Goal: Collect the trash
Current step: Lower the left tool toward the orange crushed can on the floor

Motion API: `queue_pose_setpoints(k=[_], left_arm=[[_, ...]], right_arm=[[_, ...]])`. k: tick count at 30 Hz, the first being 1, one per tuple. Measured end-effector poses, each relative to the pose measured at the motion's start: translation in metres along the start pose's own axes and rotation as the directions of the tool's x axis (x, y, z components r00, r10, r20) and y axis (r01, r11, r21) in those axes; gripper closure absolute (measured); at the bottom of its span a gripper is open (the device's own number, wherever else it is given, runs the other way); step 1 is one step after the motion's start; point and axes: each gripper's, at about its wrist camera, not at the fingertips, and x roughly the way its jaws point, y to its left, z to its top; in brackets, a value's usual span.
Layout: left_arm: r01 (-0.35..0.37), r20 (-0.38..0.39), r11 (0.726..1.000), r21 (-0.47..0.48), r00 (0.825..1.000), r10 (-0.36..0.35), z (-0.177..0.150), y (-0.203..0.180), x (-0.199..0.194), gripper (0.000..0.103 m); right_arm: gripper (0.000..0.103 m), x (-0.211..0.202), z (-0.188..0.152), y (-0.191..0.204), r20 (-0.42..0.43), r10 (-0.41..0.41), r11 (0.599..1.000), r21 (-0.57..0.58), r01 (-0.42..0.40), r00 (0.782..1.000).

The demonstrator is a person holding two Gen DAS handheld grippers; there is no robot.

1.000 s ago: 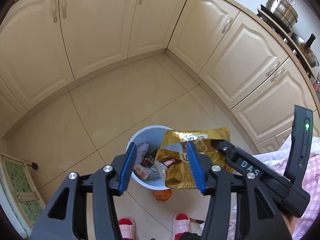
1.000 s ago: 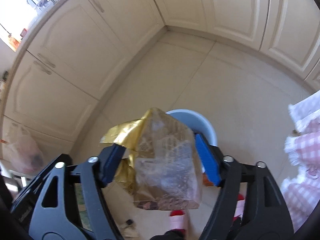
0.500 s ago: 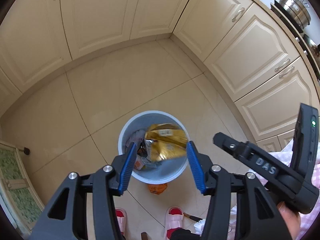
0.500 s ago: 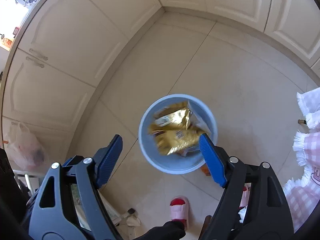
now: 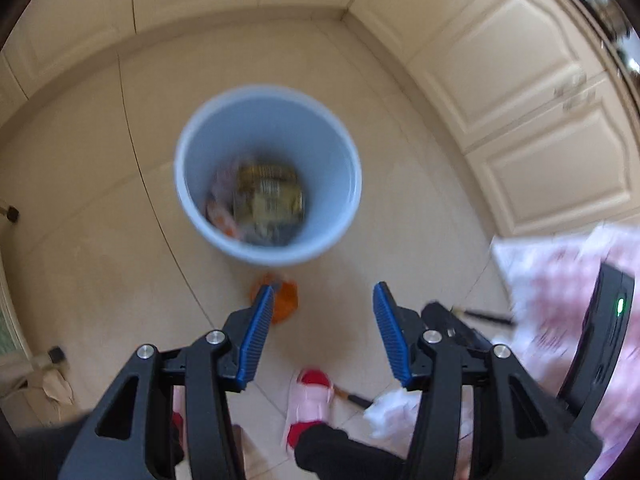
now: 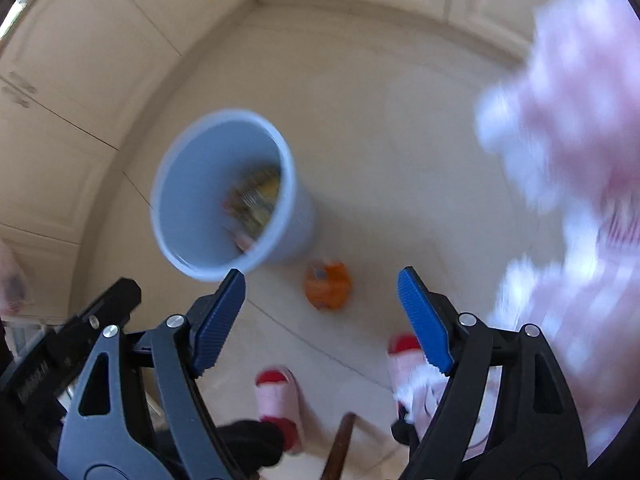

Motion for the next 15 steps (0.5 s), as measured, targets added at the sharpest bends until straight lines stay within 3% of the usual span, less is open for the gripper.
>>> queue_pose_setpoints(k=[4, 7, 11, 15], left_arm=[[-0.016, -0.067, 0.999, 0.036, 0.998, 0.019, -0.048, 0.014, 0.055, 0.052], [-0.067, -0.092, 0.998, 0.021, 0.993, 0.068, -0.069, 0.029, 0.097, 0.052], [-0.156, -0.120, 0.983, 0.097, 0.979, 0.167, -0.085, 0.040, 0.165, 0.052], [-0.178, -0.117, 0.968, 0.176, 0.973, 0.200, -0.098, 0.049, 0.220, 0.052]], right_arm=[[0.025, 0.044, -0.013, -0.018, -0.049, -0.095, 0.995, -0.042, 0.093, 0.994], [0.025, 0.079, -0.021, -0.022, -0.062, -0.215, 0.972, -0.115, 0.207, 0.975], [0.025, 0.128, -0.025, -0.040, -0.117, -0.242, 0.969, -0.087, 0.233, 0.963], [0.025, 0.173, -0.025, -0.060, -0.149, -0.232, 0.973, -0.034, 0.230, 0.961]])
